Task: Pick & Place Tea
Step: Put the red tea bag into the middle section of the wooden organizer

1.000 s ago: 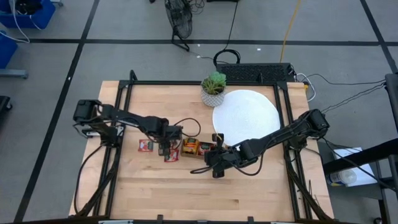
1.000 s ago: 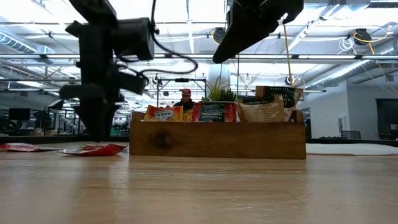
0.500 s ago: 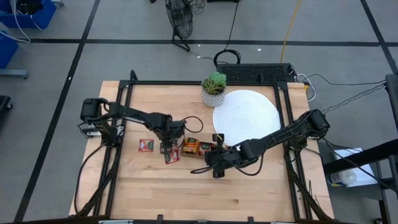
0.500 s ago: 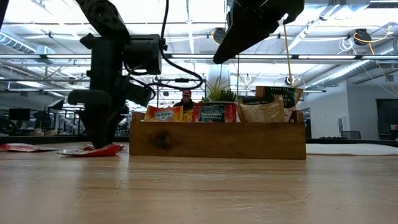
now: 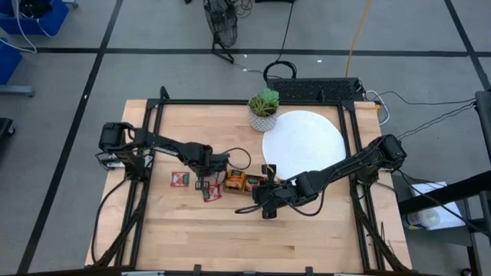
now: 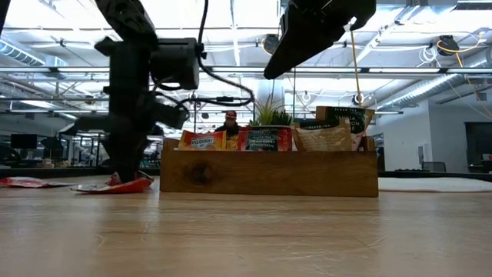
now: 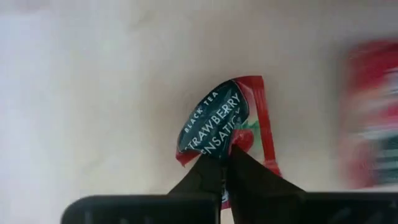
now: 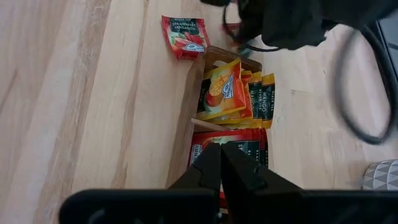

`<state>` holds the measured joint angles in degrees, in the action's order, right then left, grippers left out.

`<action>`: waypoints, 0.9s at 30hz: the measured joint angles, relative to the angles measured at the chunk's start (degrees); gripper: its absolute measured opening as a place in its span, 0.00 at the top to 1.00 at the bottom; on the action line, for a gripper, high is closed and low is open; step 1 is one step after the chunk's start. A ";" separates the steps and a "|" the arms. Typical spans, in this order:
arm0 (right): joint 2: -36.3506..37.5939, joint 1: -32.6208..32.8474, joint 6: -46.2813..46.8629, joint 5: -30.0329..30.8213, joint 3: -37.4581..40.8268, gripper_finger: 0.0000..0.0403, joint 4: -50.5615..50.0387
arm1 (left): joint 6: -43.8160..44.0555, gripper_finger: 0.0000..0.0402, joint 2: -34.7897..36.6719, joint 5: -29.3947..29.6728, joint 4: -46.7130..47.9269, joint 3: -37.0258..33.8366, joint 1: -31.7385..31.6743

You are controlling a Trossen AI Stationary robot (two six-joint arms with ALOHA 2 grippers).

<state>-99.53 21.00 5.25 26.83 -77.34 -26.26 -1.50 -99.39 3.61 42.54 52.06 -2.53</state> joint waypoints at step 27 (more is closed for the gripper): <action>-3.61 -21.41 5.52 -28.82 25.38 0.54 75.26 | -27.12 0.99 13.13 49.32 -21.67 1.40 20.35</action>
<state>-103.13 -0.41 10.77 -1.99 -51.96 49.00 -28.62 -86.26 52.93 20.87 53.45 17.82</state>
